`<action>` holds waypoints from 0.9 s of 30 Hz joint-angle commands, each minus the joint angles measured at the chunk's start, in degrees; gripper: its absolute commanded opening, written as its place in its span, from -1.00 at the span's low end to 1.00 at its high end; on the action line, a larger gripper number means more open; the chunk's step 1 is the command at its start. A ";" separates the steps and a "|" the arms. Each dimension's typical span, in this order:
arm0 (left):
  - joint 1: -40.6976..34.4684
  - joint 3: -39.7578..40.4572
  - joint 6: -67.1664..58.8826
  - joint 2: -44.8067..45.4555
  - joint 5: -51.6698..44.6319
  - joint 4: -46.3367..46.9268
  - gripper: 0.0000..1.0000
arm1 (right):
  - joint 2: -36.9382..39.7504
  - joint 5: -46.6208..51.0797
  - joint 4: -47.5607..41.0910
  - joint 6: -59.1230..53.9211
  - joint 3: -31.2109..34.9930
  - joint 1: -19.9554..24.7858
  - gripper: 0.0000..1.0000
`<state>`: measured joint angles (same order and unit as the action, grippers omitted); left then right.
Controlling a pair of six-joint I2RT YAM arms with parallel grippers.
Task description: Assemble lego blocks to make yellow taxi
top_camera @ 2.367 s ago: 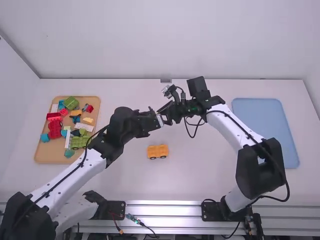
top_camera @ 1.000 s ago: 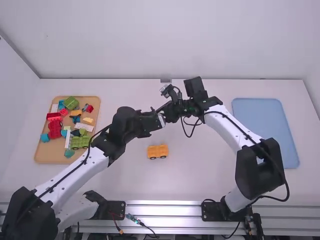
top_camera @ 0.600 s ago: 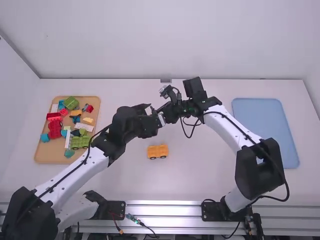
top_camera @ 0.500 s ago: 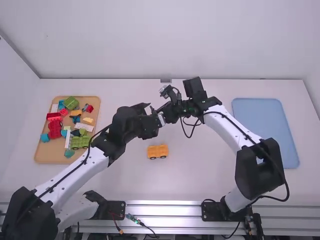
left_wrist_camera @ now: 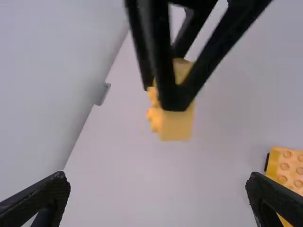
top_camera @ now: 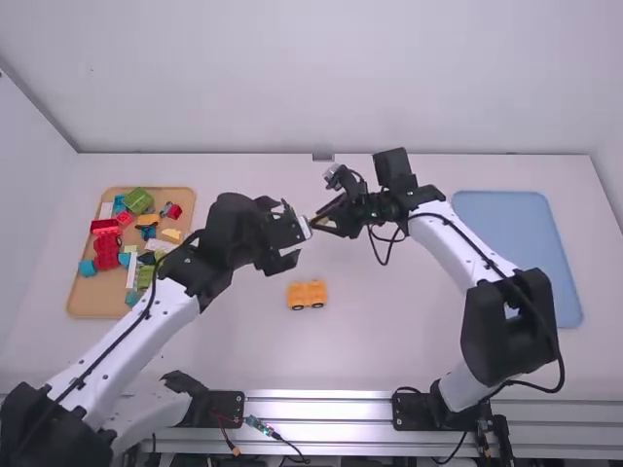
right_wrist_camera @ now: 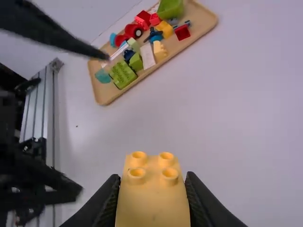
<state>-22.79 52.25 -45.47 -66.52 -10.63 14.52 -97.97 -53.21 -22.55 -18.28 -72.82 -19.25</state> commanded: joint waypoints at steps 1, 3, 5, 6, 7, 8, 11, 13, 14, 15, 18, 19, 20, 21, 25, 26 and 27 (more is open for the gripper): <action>3.43 3.45 -1.53 1.61 -9.55 1.90 0.98 | 0.06 -0.74 -1.29 -7.87 0.46 0.72 -0.60; 6.40 5.09 -1.57 1.61 -15.61 3.08 0.98 | 0.06 -0.90 -2.43 -11.74 0.46 1.01 -0.61; 9.03 6.49 -2.23 1.61 -20.77 4.96 0.98 | 0.09 -0.72 -3.23 -14.80 0.46 0.98 -0.61; 10.93 7.41 -3.02 1.59 -24.37 6.69 0.98 | 0.28 -0.74 -3.93 -17.44 0.46 0.98 -0.62; 12.04 7.91 -3.52 1.46 -26.60 7.67 0.98 | 0.39 -0.76 -4.31 -18.78 0.46 0.96 -0.64; 13.11 8.52 -4.02 1.19 -28.85 8.79 0.98 | 0.52 -0.96 -4.83 -20.46 0.46 0.92 -0.65; 15.96 11.13 -7.78 -1.12 -35.74 13.97 0.98 | 1.16 -2.99 -6.93 -28.59 0.35 0.17 -0.65; 16.46 12.85 -9.97 -3.07 -37.73 17.51 0.98 | 1.92 -3.23 -7.32 -30.77 0.37 -0.42 -0.66; 16.46 13.16 -10.32 -3.46 -37.92 18.10 0.98 | 2.07 -3.13 -7.52 -31.21 0.37 -0.44 -0.66; 16.28 14.23 -11.63 -4.88 -38.49 19.89 0.98 | 2.75 -2.84 -8.22 -32.79 0.37 -0.46 -0.67; 15.63 17.94 -15.45 -10.59 -41.29 25.05 0.96 | 4.28 -1.95 -9.35 -37.07 0.37 -1.70 -0.70; 15.65 18.34 -15.93 -11.20 -41.57 25.64 0.94 | 4.41 -1.77 -9.46 -37.51 0.37 -1.86 -0.70; 15.78 19.69 -17.00 -13.10 -42.40 27.30 0.93 | 4.87 -1.38 -9.44 -38.21 0.37 -2.14 -0.74; 15.72 20.85 -17.75 -14.76 -43.04 28.81 0.92 | 5.29 -0.85 -9.46 -38.16 0.37 -2.27 -0.74; 15.67 25.16 -18.47 -20.51 -44.33 32.96 0.90 | 5.97 -0.81 -9.22 -38.75 0.37 -2.23 -0.75; 15.45 25.81 -18.49 -21.41 -44.37 33.53 0.88 | 5.97 -0.96 -9.25 -38.84 0.37 -2.23 -0.75; 15.26 26.21 -18.49 -21.95 -44.31 33.83 0.88 | 5.97 -0.92 -9.20 -38.80 0.37 -2.23 -0.75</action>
<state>-6.96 76.34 -62.15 -87.50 -51.81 47.64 -93.08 -53.80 -31.64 -55.77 -72.77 -21.58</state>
